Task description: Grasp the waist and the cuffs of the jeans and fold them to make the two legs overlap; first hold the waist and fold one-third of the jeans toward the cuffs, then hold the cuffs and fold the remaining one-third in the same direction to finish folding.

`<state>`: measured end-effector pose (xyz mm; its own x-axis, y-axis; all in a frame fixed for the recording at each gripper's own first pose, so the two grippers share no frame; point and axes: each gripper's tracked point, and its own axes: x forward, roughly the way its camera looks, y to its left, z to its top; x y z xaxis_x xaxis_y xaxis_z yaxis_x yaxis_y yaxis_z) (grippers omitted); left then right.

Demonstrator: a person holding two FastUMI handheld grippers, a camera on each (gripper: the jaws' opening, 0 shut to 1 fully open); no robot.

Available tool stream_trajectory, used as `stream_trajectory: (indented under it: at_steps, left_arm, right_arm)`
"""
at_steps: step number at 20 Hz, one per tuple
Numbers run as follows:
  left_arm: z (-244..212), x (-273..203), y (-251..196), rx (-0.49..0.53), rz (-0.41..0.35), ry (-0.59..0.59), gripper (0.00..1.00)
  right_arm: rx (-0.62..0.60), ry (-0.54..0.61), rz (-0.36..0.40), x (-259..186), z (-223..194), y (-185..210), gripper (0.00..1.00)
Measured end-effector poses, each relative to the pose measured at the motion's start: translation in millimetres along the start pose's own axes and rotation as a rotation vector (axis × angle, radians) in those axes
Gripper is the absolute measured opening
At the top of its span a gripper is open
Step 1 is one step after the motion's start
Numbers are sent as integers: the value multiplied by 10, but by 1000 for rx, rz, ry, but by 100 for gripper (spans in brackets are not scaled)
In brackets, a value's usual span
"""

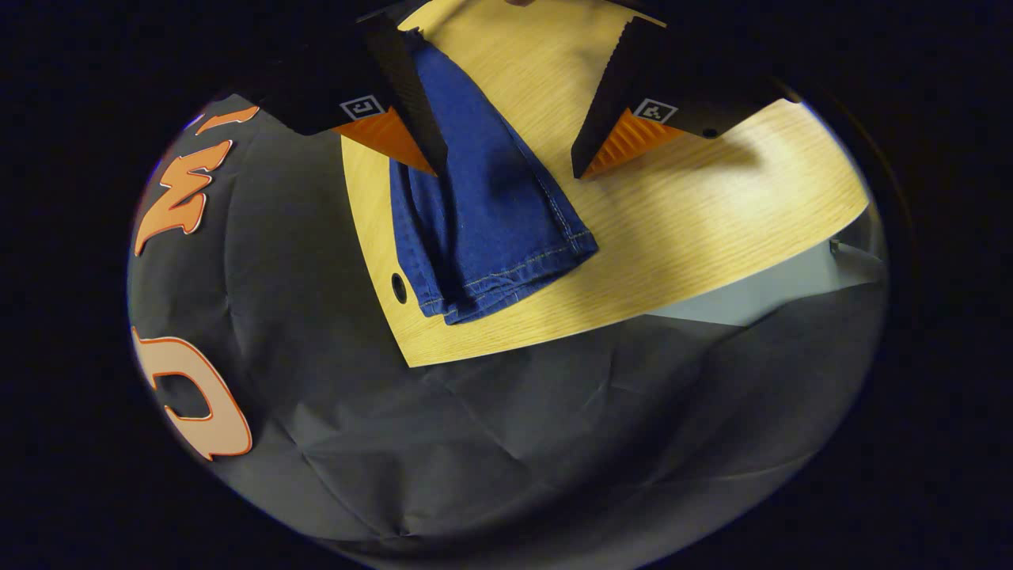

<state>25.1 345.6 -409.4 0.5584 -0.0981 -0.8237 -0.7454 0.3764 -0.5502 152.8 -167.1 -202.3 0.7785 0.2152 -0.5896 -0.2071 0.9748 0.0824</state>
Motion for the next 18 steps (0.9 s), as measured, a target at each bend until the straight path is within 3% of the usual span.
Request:
stream_trajectory:
  at_steps: [6, 10, 12, 13, 14, 16, 18]
  left_arm:
    - [164, 223, -124, -45, -60, -16, 92]
    - [178, 380, -218, -73, -117, -27, 84]
    - [127, 451, -173, -95, -103, -5, 70]
    - [129, 457, -175, -124, -106, -8, 52]
    - [134, 475, -93, -132, -69, -20, 50]
    - [155, 405, -177, -99, -97, -44, 7]
    - [148, 236, -297, -7, -98, -96, 6]
  right_arm:
    - [-1, -75, -65, -263, 242, -239, 73]
    - [-15, -91, -95, -371, 276, -374, 75]
    - [-13, -89, -111, -428, 267, -443, 75]
    - [-13, -91, -115, -440, 270, -482, 75]
    - [-13, -92, -123, -453, 269, -525, 75]
    - [-14, -96, -131, -497, 281, -592, 75]
    - [-14, -100, -136, -504, 273, -662, 75]
